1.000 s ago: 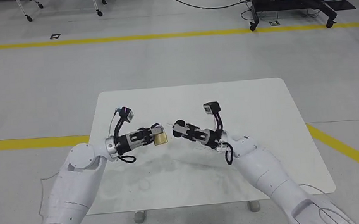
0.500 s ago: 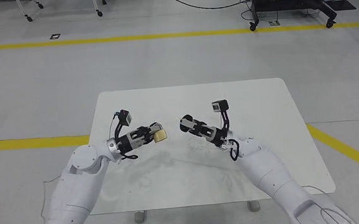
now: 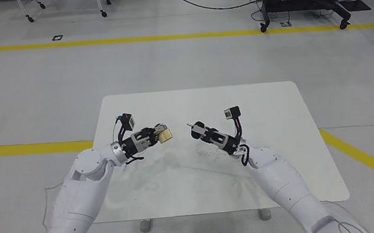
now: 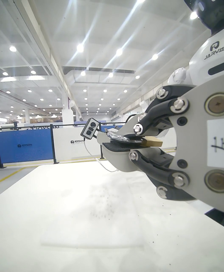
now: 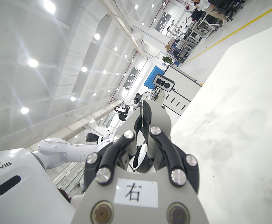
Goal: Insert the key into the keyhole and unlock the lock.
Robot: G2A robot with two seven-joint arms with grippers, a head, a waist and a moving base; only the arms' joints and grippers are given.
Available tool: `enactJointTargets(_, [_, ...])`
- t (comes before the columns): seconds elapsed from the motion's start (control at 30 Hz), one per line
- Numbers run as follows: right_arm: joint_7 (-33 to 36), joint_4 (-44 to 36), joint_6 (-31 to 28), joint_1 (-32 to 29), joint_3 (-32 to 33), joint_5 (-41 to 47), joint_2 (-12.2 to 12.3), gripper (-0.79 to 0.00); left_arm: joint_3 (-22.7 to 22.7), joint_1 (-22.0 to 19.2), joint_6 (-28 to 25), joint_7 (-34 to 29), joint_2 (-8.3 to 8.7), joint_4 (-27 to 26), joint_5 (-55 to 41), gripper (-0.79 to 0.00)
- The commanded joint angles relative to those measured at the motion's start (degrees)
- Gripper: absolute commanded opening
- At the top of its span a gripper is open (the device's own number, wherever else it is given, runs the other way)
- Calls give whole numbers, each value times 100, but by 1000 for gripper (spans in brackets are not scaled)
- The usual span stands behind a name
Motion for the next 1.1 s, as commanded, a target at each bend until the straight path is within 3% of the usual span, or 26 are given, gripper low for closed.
enactJointTargets(0.0, [0, 0, 0, 0, 0, 0, 0, -785, 63, 52, 374, 389, 6, -177, 451, -785])
enactJointTargets(0.03, [-29, 6, 34, -7, 4, -32, 2, -785, 68, 86, 569, 430, 0, -207, 354, -785])
enactJointTargets(0.2, [-180, -312, -235, -1, 320, -1245, 156, -785, 46, -143, 2715, 218, 11, -173, -258, -785])
enactJointTargets(0.37, [-135, -1602, 33, -190, 773, -3573, 394, -785, 221, -462, 3555, 33, 5, 23, -250, -785])
enactJointTargets(0.5, [-256, -3257, 1050, -691, 1059, -5807, 536, -785, 546, -765, 3506, 48, -6, 134, 331, -785])
enactJointTargets(0.57, [-244, -3979, 1150, -935, 1046, -6447, 579, -785, 546, -765, 3506, 48, -6, 134, 331, -785])
enactJointTargets(0.83, [-242, -4147, 1199, -1004, 1061, -6588, 592, -785, 562, -741, 3440, 88, -9, 94, 344, -785])
enactJointTargets(0.93, [-242, -4147, 1217, -1013, 1050, -6612, 592, -785, 513, -748, 3315, -127, -27, 131, -47, -785])
enactJointTargets(1.03, [-323, -4545, 1120, -1029, 859, -7134, 601, -785, 592, -909, 3326, -243, -53, 348, -146, -785])
enactJointTargets(1.07, [-211, -4910, 1144, -1030, 837, -7769, 629, -785, 637, -952, 3343, -320, -68, 438, -218, -785])
